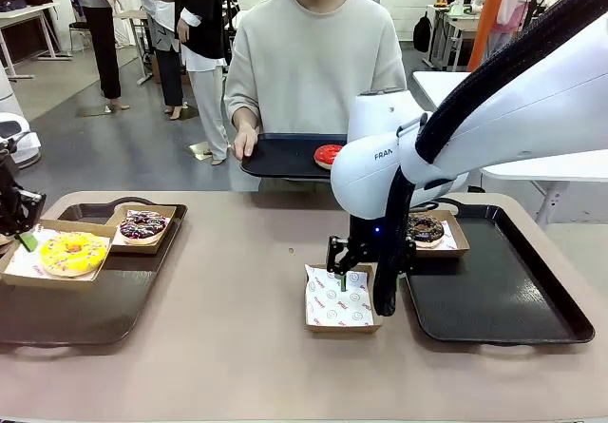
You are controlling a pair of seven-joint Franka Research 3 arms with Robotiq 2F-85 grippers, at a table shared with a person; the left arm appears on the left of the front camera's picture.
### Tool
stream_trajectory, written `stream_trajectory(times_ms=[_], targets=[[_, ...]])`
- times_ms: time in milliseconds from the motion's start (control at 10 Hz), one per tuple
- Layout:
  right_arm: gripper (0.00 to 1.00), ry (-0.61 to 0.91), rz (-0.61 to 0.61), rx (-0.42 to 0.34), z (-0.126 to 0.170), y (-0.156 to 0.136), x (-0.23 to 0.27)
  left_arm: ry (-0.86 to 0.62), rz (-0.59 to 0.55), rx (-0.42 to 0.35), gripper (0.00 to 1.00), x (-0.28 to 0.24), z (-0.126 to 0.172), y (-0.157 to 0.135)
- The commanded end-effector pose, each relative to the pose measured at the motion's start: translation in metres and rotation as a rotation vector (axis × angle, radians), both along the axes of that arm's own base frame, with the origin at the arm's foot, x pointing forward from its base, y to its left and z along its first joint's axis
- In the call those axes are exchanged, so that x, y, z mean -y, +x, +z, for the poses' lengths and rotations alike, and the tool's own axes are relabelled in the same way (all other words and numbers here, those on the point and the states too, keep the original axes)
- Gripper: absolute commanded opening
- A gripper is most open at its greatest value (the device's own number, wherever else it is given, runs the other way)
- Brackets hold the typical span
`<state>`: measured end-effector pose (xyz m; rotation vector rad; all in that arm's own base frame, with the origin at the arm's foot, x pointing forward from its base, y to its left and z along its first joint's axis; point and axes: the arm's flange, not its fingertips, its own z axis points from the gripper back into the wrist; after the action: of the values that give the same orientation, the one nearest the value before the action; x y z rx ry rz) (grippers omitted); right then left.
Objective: Individually package the donuts and arrange them on the tray.
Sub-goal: Place the picked Paper togo box on the Handle tray while simultaneously picking up another Paper togo box from the table with the other hand.
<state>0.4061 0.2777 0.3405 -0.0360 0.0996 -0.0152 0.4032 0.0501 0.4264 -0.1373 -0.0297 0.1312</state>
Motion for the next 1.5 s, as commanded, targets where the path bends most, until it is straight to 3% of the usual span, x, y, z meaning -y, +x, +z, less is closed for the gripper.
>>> stream_trajectory(times_ms=[0,300,800,1400], targets=[[1.00,-0.010,-0.039,0.040,-0.005,-0.004,0.004,-0.026,-0.022,0.014,0.01,-0.001,-0.010,0.000],[1.00,0.033,-0.053,0.080,-0.015,-0.010,0.013,-0.015,-0.033,0.000,0.01,0.004,-0.019,0.004],[1.00,0.088,-0.047,0.079,-0.025,-0.019,0.025,0.006,-0.048,-0.029,0.01,0.019,-0.038,0.015],[1.00,0.107,-0.040,0.089,-0.026,-0.019,0.028,0.094,-0.056,0.005,0.01,0.037,-0.067,0.019]])
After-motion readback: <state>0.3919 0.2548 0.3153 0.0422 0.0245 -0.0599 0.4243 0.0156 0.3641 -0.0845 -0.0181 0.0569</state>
